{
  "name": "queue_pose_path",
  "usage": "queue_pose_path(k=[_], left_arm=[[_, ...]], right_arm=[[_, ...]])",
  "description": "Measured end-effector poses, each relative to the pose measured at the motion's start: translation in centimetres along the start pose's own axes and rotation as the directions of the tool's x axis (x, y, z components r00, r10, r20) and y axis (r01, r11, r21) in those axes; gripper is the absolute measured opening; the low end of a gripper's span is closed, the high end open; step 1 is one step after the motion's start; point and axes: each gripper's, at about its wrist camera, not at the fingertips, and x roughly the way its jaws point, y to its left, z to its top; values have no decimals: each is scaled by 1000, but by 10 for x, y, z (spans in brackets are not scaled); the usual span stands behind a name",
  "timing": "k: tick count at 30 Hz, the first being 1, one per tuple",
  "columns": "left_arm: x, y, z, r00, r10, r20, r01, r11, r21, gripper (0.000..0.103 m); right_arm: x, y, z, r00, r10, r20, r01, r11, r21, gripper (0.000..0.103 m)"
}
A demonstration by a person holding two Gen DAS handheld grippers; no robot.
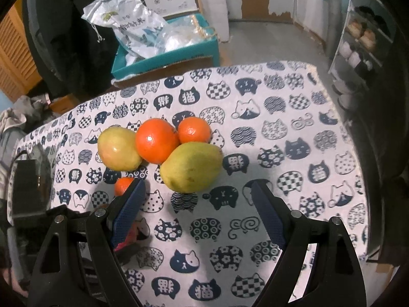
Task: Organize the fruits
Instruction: 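Grasp the second red apple with the left gripper while the right gripper grasps a yellow-green pear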
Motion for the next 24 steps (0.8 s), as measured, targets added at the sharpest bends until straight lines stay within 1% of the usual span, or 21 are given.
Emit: queue_pose_path(k=[9, 16, 19, 24], left_arm=[[-28, 19, 12, 997, 6, 79, -3, 999, -35, 76], [-31, 38, 20, 995, 8, 95, 0, 997, -82, 76], [-30, 45, 22, 995, 8, 95, 2, 995, -102, 76], [-30, 51, 22, 995, 11, 95, -1, 994, -110, 76]], right_arm=[[46, -6, 11, 996, 50, -80, -45, 997, 64, 85], [73, -1, 13, 991, 26, -131, -23, 999, 30, 85], [80, 1, 16, 989, 36, -142, -33, 999, 24, 85], [91, 5, 20, 985, 17, -170, -18, 1000, -4, 85]])
